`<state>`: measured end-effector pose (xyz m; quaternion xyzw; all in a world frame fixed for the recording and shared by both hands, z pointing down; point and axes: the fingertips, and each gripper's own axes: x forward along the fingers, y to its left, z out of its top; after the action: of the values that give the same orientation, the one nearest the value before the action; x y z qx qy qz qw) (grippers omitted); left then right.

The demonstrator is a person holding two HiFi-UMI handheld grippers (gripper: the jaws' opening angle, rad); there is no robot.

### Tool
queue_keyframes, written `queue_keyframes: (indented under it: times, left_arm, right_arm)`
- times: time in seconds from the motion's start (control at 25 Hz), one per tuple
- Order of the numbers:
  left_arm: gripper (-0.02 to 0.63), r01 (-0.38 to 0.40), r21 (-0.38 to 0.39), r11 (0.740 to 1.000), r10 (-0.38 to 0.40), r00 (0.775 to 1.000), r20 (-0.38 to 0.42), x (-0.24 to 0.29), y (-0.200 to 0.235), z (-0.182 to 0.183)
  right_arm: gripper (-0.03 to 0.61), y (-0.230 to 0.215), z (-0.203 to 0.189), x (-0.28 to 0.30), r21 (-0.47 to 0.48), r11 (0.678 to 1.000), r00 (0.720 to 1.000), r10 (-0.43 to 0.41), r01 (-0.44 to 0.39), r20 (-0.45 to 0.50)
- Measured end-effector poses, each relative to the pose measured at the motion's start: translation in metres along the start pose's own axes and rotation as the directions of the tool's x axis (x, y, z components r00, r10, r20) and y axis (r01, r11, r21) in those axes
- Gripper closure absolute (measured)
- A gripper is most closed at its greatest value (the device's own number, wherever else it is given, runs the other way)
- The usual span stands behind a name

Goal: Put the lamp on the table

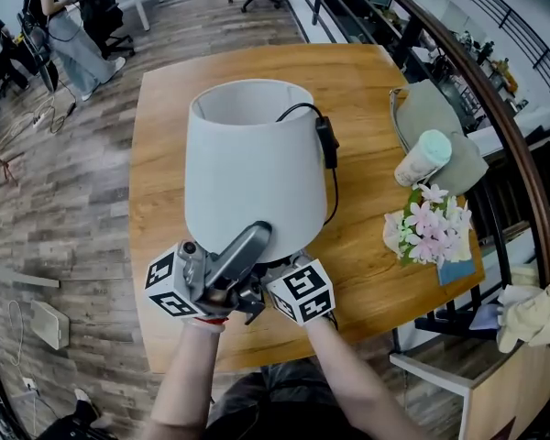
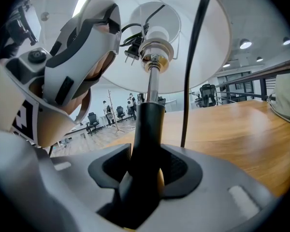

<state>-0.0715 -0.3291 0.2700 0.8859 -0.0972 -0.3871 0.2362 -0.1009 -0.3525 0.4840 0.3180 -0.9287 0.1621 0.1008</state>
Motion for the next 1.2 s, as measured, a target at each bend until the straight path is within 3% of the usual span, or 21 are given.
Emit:
queue_keyframes:
  times: [0.76,1.2]
  left_arm:
    - [0.598,-0.025,-0.013,1.000,0.025,1.000,0.013,-0.009,0.026,0.005]
    - [0.600,-0.018,-0.018,1.000,0.018,1.000,0.007,-0.011,0.019,-0.001]
  right_arm:
    - [0.390,-0.009,-0.010,0.018,0.020,1.000,1.000,0.017,-0.016,-0.021]
    - [0.376,-0.006,-0.009,0.015,-0.050,0.999,0.999,-0.017,0.015,-0.032]
